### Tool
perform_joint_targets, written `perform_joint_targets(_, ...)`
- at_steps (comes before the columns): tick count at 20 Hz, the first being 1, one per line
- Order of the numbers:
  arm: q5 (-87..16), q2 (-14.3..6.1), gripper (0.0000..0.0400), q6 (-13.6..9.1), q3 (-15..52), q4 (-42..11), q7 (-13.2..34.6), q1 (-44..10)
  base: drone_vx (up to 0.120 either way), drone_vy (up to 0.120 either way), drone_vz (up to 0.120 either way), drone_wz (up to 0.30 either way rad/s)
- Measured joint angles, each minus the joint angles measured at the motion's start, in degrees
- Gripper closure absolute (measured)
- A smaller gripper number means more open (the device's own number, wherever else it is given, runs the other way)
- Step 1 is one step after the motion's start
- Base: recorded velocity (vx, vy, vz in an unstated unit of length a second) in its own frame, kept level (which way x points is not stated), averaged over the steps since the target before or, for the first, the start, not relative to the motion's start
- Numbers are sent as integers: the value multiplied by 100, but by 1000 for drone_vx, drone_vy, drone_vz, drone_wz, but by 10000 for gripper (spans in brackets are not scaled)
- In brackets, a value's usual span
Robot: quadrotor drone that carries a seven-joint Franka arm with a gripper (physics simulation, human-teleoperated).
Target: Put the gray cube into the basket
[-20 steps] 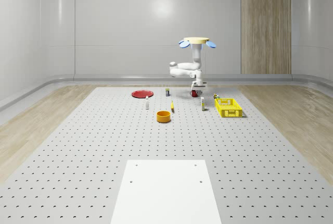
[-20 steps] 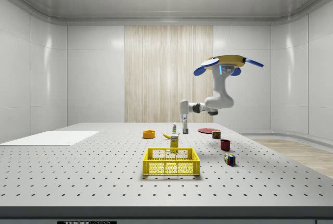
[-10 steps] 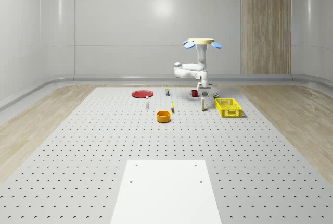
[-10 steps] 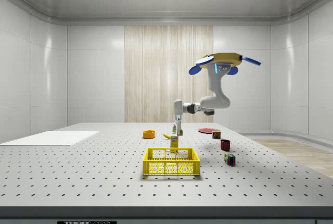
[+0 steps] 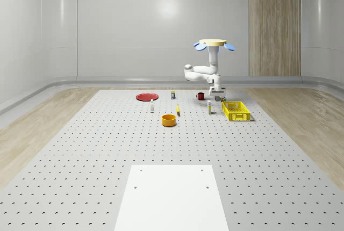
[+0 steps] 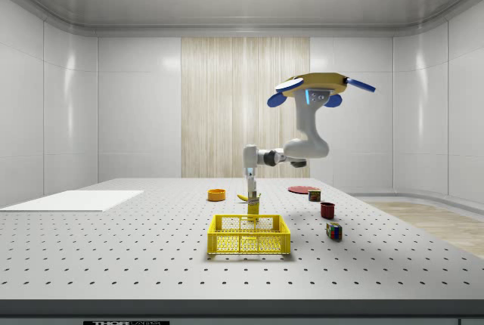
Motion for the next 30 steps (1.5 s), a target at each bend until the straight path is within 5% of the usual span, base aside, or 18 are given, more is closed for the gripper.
perform_joint_targets(20, 70, -173, 150, 160, 19, 7, 28, -36, 24, 120, -32, 0)
perform_joint_targets(30, 98, -240, 150, 223, 26, 9, 39, -50, 0, 120, -96, 0)
